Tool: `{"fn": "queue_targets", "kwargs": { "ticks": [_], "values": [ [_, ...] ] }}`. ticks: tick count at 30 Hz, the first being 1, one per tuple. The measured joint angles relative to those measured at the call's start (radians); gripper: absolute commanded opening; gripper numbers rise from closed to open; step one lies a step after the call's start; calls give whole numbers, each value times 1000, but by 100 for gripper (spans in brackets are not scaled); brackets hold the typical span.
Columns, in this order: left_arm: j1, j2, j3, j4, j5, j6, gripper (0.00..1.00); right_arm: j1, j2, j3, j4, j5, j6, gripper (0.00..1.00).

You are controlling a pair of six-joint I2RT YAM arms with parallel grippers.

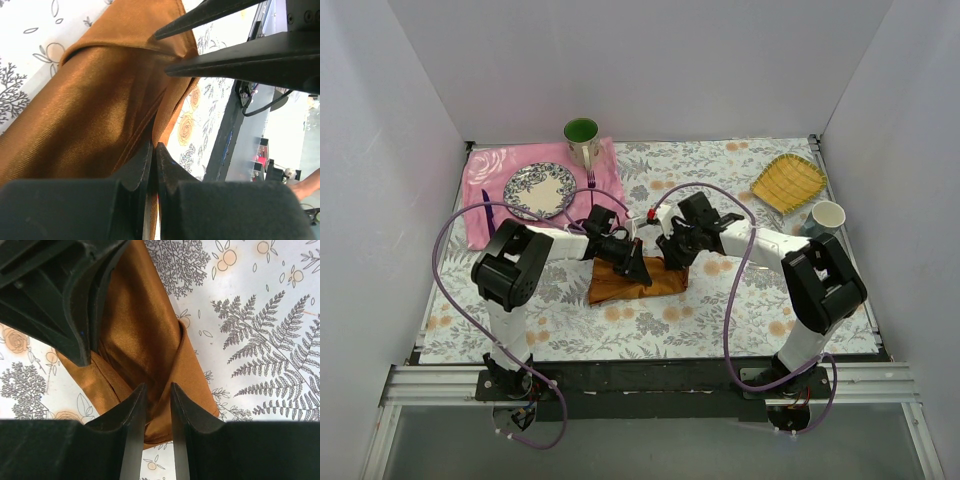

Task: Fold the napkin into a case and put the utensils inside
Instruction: Fold the 2/3-rectangle-folded napkin at the center of the board.

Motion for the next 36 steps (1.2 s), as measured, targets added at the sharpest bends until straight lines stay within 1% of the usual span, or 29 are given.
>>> {"fn": "queue_targets", "kwargs": {
  "ticks": [3,8,9,10,12,13,15,24,27,31,36],
  "values": [
    [3,8,0,-2,-2,-11,0,6,11,-6,3,24,-3,33],
    [4,9,0,-7,-2,-26,0,11,22,-12,11,64,-6,28],
    [4,9,0,-8,-2,-28,0,12,23,-12,14,69,-8,26],
    [4,9,0,-8,-2,-31,0,14,24,-12,15,72,-9,21],
    [5,9,0,-11,-3,-38,0,16,24,-12,17,80,-14,16],
    [5,9,0,-12,-3,-43,0,16,24,-12,18,84,-14,8],
    [6,9,0,-14,-5,-55,0,16,24,-12,19,89,-20,1],
    [17,9,0,-29,-13,-119,0,16,24,-12,22,108,-26,1],
    [24,9,19,-67,-23,-147,0,18,20,-18,30,115,-28,1],
    [30,26,80,-125,-45,-180,0,23,6,-39,41,120,-32,1],
    [30,28,95,-157,-63,-221,0,24,0,-45,50,122,-34,1]
  ]
}}
